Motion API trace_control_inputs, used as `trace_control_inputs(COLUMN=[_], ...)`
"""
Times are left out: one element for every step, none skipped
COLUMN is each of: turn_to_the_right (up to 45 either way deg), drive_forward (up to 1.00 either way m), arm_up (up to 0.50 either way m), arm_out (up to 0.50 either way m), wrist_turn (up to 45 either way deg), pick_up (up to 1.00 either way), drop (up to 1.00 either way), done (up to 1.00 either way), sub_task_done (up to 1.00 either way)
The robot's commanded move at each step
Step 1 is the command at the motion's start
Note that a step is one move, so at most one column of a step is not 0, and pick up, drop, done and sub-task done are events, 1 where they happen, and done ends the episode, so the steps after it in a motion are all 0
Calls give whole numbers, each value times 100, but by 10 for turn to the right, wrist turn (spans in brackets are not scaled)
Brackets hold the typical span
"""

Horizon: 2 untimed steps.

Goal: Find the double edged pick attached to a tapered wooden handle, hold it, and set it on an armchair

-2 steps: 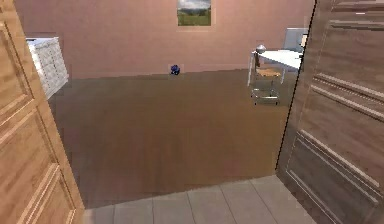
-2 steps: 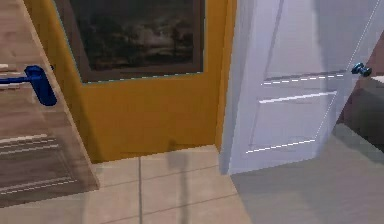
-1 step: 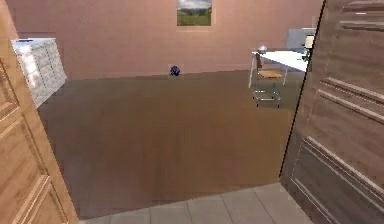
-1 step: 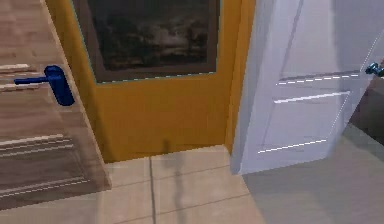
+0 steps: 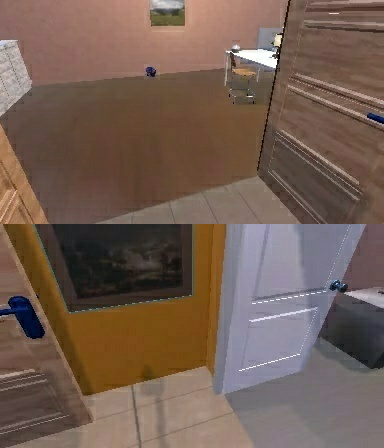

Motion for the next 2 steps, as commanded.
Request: trace_control_inputs(turn_to_the_right=[0,0], drive_forward=[100,70], arm_up=[0,0], arm_out=[0,0], wrist_turn=[0,0], pick_up=[0,0], drop=[0,0], done=[0,0], sub_task_done=[0,0])
